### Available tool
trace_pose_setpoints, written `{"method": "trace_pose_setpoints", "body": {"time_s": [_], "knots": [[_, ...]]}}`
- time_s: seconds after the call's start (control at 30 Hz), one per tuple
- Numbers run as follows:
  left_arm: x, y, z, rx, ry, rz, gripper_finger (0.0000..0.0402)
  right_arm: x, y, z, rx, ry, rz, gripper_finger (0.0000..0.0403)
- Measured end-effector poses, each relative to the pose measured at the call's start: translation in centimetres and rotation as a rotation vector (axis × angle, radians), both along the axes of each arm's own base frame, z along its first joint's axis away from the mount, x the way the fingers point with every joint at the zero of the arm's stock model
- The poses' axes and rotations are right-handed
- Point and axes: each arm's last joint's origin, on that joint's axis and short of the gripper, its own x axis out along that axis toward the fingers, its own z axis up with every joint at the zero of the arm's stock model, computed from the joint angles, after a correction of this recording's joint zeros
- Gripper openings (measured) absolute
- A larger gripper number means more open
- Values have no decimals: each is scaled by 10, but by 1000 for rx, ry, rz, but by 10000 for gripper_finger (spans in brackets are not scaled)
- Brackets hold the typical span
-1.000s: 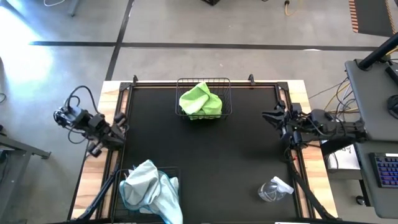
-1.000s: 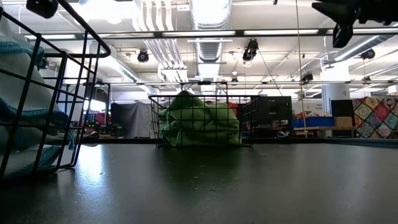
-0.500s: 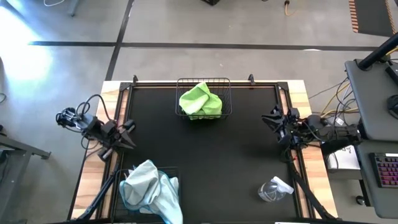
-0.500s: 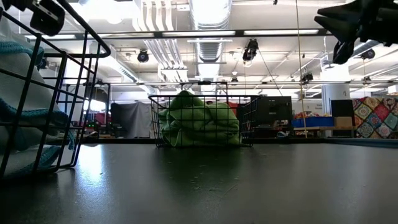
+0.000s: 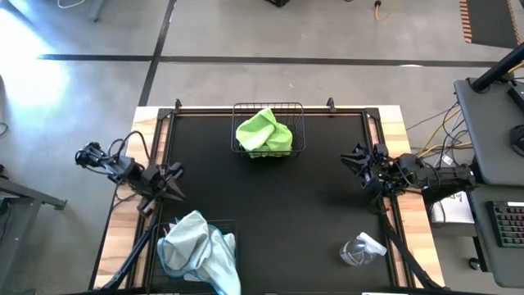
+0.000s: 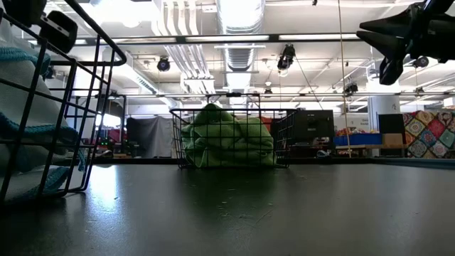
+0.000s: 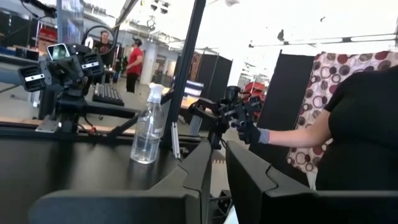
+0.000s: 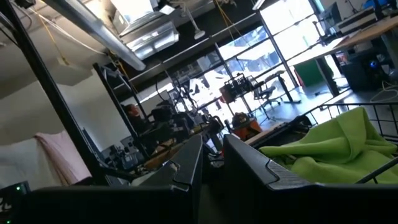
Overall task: Sort microfiber towel by color & place in baskets
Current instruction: Return to Home Position
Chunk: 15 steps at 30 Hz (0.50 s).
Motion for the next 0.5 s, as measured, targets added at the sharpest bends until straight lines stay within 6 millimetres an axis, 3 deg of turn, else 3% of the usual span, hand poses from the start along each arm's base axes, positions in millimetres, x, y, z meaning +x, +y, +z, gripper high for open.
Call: {"method": "trace_pose_setpoints", "body": {"time_s": [0.2,0.5], "knots": [[10,-5,-31,-38,-59,-2,34,0,0,0,0,0,0,59],[9,-5,-28,-28,-33,-20,34,0,0,-1,-2,6,-1,59]]}}
